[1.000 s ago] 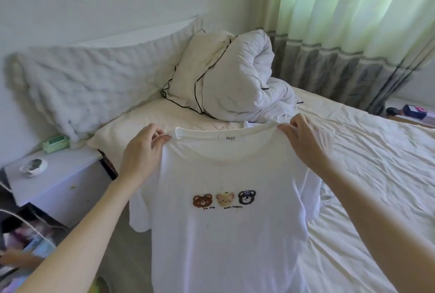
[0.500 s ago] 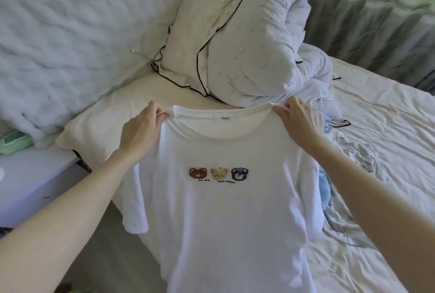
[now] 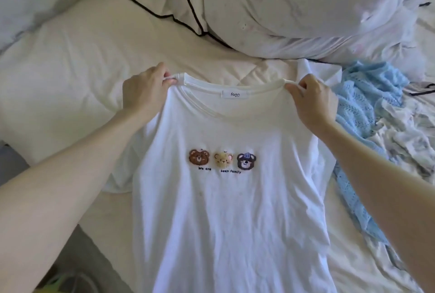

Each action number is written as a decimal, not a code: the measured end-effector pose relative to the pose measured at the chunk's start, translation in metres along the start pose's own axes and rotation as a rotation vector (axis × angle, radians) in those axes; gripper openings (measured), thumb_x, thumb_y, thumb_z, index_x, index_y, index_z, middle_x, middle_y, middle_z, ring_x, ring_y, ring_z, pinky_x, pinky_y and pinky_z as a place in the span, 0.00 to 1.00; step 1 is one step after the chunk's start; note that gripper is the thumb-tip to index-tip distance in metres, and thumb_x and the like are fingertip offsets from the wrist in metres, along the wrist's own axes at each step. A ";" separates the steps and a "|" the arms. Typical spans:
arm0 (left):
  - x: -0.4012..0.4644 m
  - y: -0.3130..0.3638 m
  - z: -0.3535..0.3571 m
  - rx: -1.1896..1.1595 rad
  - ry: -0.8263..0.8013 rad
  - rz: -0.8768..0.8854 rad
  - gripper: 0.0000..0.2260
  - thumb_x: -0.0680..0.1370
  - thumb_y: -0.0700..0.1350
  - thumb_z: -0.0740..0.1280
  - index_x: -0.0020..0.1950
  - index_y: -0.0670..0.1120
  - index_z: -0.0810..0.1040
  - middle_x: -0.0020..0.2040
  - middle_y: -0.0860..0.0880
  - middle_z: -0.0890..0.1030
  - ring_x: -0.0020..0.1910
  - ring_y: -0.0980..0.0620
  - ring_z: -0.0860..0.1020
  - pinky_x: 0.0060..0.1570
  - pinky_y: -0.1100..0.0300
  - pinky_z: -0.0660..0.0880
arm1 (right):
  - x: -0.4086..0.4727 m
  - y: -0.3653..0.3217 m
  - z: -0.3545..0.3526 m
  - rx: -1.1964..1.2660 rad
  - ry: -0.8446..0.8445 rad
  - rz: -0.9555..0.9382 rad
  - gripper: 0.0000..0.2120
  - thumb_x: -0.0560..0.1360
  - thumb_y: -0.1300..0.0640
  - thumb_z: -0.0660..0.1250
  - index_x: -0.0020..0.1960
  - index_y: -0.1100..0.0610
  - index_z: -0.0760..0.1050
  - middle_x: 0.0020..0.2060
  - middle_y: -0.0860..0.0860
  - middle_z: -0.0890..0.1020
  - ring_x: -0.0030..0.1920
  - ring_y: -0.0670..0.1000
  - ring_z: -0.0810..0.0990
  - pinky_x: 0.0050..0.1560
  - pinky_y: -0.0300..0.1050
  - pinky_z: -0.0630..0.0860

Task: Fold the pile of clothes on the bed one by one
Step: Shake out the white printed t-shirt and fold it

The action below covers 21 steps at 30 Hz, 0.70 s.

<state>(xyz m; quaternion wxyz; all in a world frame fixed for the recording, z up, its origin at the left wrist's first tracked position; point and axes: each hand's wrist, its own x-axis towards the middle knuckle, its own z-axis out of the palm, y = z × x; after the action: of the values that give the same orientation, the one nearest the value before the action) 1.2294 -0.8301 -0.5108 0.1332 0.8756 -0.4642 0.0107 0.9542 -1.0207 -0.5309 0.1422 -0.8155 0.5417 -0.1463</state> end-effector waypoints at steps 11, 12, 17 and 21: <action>-0.071 -0.091 0.047 -0.093 -0.390 -0.238 0.29 0.75 0.56 0.68 0.73 0.50 0.64 0.70 0.44 0.68 0.67 0.40 0.68 0.62 0.45 0.67 | -0.105 -0.038 0.082 -0.103 -0.327 -0.197 0.24 0.81 0.47 0.54 0.75 0.54 0.60 0.76 0.53 0.58 0.76 0.53 0.52 0.74 0.55 0.43; -0.080 -0.105 0.046 -0.152 -0.440 -0.311 0.30 0.74 0.56 0.69 0.73 0.51 0.64 0.70 0.44 0.69 0.67 0.41 0.68 0.62 0.46 0.68 | -0.126 -0.049 0.088 -0.083 -0.382 -0.233 0.25 0.81 0.46 0.53 0.75 0.53 0.59 0.76 0.52 0.56 0.77 0.53 0.50 0.74 0.56 0.41; -0.122 -0.150 0.040 -0.294 -0.456 -0.372 0.07 0.76 0.47 0.68 0.51 0.45 0.76 0.47 0.47 0.79 0.47 0.45 0.78 0.39 0.70 0.68 | -0.224 -0.100 0.107 -0.046 -0.477 -0.363 0.25 0.75 0.48 0.67 0.69 0.55 0.71 0.71 0.56 0.68 0.72 0.60 0.65 0.68 0.70 0.58; -0.126 -0.172 0.029 -0.430 -0.223 -0.536 0.05 0.81 0.42 0.60 0.50 0.41 0.72 0.44 0.41 0.75 0.44 0.47 0.73 0.46 0.52 0.72 | -0.260 -0.112 0.119 -0.099 -0.577 -0.319 0.30 0.75 0.45 0.66 0.73 0.52 0.64 0.74 0.55 0.62 0.74 0.60 0.59 0.65 0.72 0.59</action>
<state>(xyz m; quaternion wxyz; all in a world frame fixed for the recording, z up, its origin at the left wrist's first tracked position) 1.2950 -0.6435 -0.5953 0.2609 0.9139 -0.2215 -0.2182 0.9989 -0.7301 -0.6185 0.2251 -0.9037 0.3512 0.0967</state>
